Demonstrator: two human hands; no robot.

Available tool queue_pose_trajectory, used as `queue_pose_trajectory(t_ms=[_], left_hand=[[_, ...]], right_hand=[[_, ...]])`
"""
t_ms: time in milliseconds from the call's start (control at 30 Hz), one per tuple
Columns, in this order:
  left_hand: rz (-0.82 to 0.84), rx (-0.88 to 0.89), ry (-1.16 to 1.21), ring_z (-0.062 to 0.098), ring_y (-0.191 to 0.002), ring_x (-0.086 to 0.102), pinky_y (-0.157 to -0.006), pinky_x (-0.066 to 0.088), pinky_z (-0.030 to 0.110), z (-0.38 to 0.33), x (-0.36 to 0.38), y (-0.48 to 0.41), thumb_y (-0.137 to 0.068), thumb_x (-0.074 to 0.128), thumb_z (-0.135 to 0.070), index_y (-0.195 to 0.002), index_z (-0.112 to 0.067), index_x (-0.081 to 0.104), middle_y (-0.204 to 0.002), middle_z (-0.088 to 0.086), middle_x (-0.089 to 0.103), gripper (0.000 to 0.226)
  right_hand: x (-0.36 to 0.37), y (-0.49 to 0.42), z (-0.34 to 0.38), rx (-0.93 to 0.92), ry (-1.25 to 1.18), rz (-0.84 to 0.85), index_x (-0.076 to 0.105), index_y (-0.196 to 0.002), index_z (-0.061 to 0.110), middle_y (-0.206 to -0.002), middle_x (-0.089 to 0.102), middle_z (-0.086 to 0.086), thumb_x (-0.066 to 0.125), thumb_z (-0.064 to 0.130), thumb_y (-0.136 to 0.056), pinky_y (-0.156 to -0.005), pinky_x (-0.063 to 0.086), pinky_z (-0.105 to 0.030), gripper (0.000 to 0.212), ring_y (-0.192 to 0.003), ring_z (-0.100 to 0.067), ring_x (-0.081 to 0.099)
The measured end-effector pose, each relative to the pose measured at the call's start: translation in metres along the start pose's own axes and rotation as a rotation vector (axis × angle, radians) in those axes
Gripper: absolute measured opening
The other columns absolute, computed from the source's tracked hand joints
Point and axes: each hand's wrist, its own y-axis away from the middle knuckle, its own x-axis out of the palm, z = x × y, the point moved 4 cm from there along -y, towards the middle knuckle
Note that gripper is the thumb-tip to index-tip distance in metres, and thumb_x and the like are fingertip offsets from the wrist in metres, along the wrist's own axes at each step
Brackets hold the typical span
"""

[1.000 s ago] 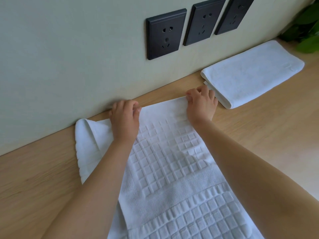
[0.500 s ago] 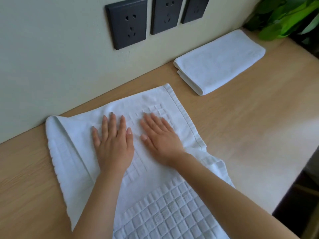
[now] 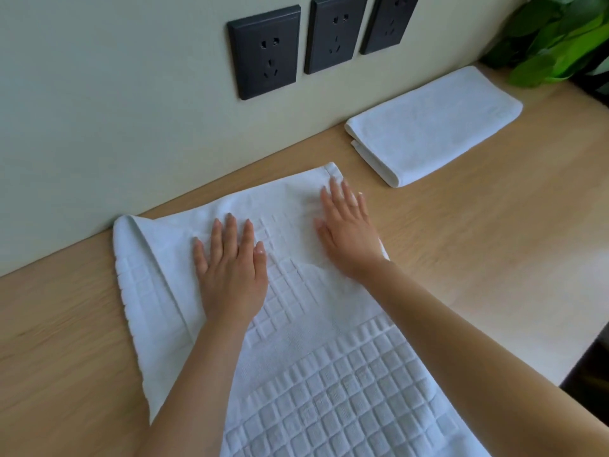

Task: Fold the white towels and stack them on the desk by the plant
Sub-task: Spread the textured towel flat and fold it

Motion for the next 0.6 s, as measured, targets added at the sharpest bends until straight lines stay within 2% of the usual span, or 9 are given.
queue_pose_trajectory(t_ms=[100,167,333,400,433,467,533,600], left_hand=[[-0.019,0.0,0.013,0.017,-0.148,0.006,-0.118,-0.002,0.047,0.0,0.0,0.0,-0.091,-0.006,-0.047,-0.151,-0.024,0.025,-0.16,0.0,0.014,0.071],[-0.035,0.007,0.012,0.018,-0.148,0.01,-0.118,0.0,0.048,0.0,-0.001,0.0,-0.092,-0.004,-0.047,-0.15,-0.023,0.029,-0.159,0.001,0.017,0.071],[-0.024,0.016,0.008,0.016,-0.148,0.004,-0.118,-0.004,0.045,-0.001,-0.001,0.001,-0.089,-0.01,-0.047,-0.151,-0.024,0.023,-0.16,0.0,0.012,0.074],[-0.013,0.01,0.022,0.014,-0.148,0.0,-0.117,-0.01,0.042,-0.002,-0.001,0.0,-0.087,-0.013,-0.049,-0.152,-0.025,0.02,-0.161,-0.002,0.008,0.076],[-0.012,0.004,0.05,0.012,-0.148,-0.002,-0.116,-0.012,0.04,-0.001,-0.002,0.0,-0.086,-0.013,-0.051,-0.151,-0.026,0.02,-0.161,-0.003,0.008,0.077],[-0.023,-0.003,0.13,0.01,-0.147,-0.001,-0.115,-0.014,0.038,0.0,-0.003,0.0,-0.086,-0.01,-0.053,-0.151,-0.027,0.023,-0.16,-0.004,0.011,0.078],[-0.051,-0.079,0.502,0.007,-0.146,0.009,-0.118,-0.008,0.034,0.005,-0.012,0.003,-0.089,0.004,-0.057,-0.145,-0.028,0.037,-0.157,-0.005,0.025,0.072],[-0.056,-0.254,0.996,0.001,-0.142,0.02,-0.119,0.01,0.025,0.013,-0.029,0.012,-0.098,0.024,-0.052,-0.139,-0.033,0.047,-0.153,-0.01,0.034,0.051]], right_hand=[[0.013,-0.019,0.041,-0.325,-0.03,0.151,0.008,-0.153,0.015,-0.161,-0.004,-0.004,0.021,0.041,-0.104,-0.118,-0.01,-0.031,0.058,-0.146,-0.015,-0.011],[0.021,-0.031,0.042,-0.353,0.054,0.211,0.003,-0.153,0.021,-0.161,-0.008,-0.002,0.02,0.047,-0.102,-0.119,-0.01,-0.033,0.06,-0.147,-0.015,-0.012],[0.012,-0.053,-0.015,-0.007,0.105,0.165,-0.001,-0.154,0.022,-0.16,-0.011,-0.002,0.017,0.053,-0.1,-0.118,-0.009,-0.034,0.065,-0.147,-0.016,-0.013],[0.005,-0.051,-0.03,0.136,0.04,0.143,-0.001,-0.154,0.017,-0.161,-0.01,-0.005,0.018,0.049,-0.102,-0.118,-0.007,-0.034,0.064,-0.147,-0.018,-0.011],[0.001,-0.045,-0.028,0.145,0.01,0.1,0.002,-0.153,0.013,-0.161,-0.007,-0.008,0.021,0.043,-0.103,-0.119,-0.005,-0.035,0.062,-0.148,-0.019,-0.009],[-0.003,-0.034,-0.02,0.086,-0.037,0.019,0.009,-0.153,0.01,-0.161,-0.002,-0.01,0.026,0.036,-0.104,-0.12,-0.003,-0.036,0.058,-0.148,-0.021,-0.005],[-0.012,0.002,0.012,-0.232,-0.247,-0.137,0.031,-0.147,0.003,-0.157,0.02,-0.016,0.036,0.026,-0.103,-0.119,0.008,-0.042,0.05,-0.147,-0.024,0.01],[-0.006,0.051,0.048,-0.624,-0.373,-0.09,0.043,-0.141,0.003,-0.151,0.034,-0.017,0.044,0.033,-0.099,-0.116,0.018,-0.047,0.052,-0.144,-0.025,0.022]])
